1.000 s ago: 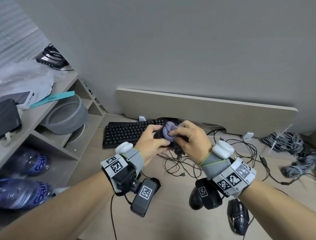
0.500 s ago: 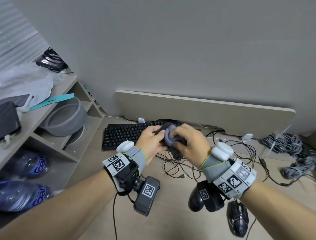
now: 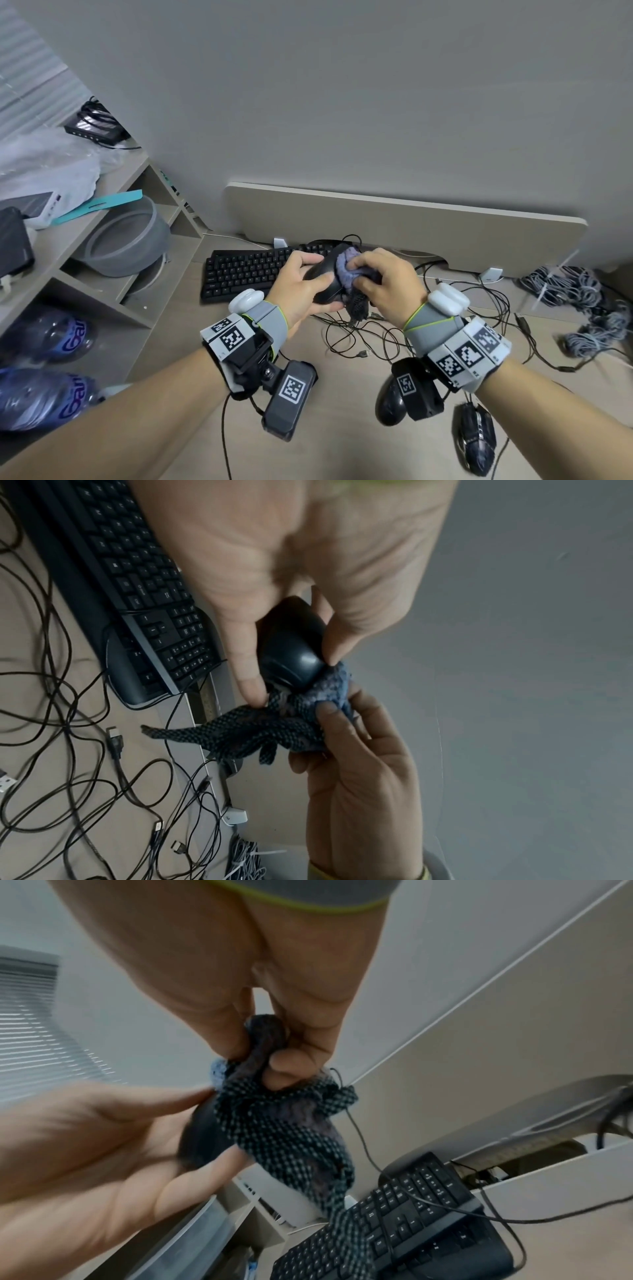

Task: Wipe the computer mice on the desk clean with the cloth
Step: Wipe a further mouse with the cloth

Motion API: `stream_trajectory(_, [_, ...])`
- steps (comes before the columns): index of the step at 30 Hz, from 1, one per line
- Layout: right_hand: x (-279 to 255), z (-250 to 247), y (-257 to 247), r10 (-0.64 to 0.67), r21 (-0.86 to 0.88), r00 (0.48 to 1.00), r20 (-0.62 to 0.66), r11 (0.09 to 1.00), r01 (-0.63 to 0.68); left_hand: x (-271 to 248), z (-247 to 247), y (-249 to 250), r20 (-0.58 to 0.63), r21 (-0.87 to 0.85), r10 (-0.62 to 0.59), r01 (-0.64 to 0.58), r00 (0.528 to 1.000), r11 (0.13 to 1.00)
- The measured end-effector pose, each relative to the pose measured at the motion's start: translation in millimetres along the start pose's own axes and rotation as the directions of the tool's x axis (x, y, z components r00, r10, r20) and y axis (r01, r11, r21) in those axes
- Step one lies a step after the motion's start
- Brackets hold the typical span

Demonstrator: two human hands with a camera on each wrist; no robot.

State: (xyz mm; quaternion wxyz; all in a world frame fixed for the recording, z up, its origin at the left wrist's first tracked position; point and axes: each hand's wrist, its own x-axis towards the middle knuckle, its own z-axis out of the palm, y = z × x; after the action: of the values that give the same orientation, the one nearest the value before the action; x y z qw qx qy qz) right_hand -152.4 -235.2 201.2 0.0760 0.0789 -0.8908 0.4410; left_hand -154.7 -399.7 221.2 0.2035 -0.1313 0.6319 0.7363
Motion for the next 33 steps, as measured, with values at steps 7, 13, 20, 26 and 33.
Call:
stream_trajectory(7, [8,-8,7,0.137,-0.046,0.989,-0.049,0.989,-0.139,0,-2,3,0.022,0.022,-0.004,0.003,1.000,1.000])
stream_trajectory(13, [7,-7,-1,0.006,-0.069,0.999,0.043,0.998,-0.003,3,-5,3,0.020,0.159,0.032,-0.034,0.999,0.987])
stream_trajectory(20, [6,-1,-13,-0.086,-0.108,0.996,0.023,0.990,0.088,4,-5,3,0.049,0.246,0.082,-0.091,0.995,0.965])
stream_trajectory(26, [18,-4,-7,-0.008,-0.189,0.999,-0.048,0.982,-0.002,5,-9,-4,0.045,0.344,0.156,-0.162,0.987,0.925])
stream_trajectory(33, [16,-3,-16,-0.056,-0.235,0.998,0.009,0.970,0.057,9,-18,-6,0.011,0.640,0.273,-0.217,0.962,0.737])
